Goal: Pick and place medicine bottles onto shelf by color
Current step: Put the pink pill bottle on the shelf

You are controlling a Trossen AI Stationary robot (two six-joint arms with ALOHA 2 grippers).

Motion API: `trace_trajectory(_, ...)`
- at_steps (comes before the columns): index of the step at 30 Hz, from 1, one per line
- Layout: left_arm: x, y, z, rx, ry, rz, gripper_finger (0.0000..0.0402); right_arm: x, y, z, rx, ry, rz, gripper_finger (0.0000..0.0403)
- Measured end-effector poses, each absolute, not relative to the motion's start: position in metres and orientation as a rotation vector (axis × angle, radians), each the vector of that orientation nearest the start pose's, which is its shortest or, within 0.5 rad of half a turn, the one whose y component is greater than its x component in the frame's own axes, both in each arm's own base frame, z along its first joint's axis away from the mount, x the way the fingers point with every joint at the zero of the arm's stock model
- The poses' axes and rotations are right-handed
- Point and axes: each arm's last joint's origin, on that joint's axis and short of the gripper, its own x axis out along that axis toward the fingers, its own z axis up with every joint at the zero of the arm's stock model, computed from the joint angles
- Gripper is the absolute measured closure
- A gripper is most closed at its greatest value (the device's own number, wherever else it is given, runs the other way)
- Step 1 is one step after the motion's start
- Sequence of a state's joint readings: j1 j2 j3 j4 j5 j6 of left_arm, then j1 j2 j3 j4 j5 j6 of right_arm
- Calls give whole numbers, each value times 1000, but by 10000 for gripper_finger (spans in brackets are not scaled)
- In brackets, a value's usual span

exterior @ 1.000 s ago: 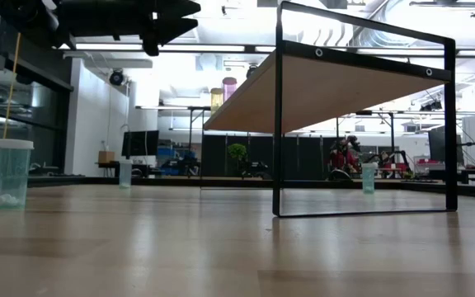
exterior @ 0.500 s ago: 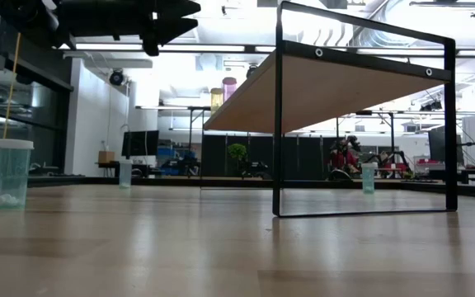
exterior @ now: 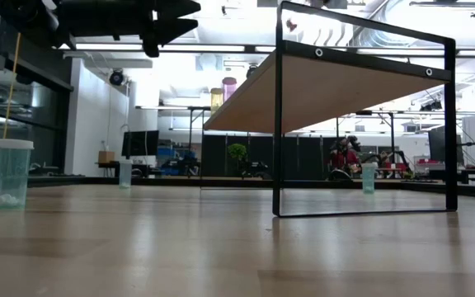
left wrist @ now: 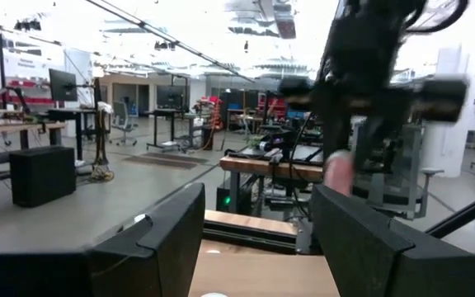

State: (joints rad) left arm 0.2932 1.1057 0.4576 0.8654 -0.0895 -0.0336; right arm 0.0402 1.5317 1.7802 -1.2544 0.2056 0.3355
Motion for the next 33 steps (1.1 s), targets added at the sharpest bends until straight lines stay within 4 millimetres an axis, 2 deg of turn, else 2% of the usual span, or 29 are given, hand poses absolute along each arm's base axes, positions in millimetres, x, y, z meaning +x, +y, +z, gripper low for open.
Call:
trace_trajectory(3,218,66,259,-20,-220,369,190,306,-11,387,138,1013,-272,293)
trace_trajectory(6,220,59,259,-27,-218,360,204,324,-18,373,126,1048,-198,293)
trace_trajectory(9,226,50,262,-16,-176,363,236,336,-19,361,114,1079,-147,293)
trace_trajectory(12,233,40,266,8,-102,392,286,341,-17,357,106,1079,-122,293)
trace_trajectory(16,239,28,271,51,-43,414,369,345,-12,359,99,1038,-79,293)
trace_trajectory(18,239,24,272,56,-37,424,393,345,-8,365,85,1020,-59,293)
trace_trajectory(26,246,21,267,15,-15,412,400,349,3,394,44,869,-15,293)
trace_trajectory(33,276,20,265,14,20,347,401,348,5,397,34,860,-24,293)
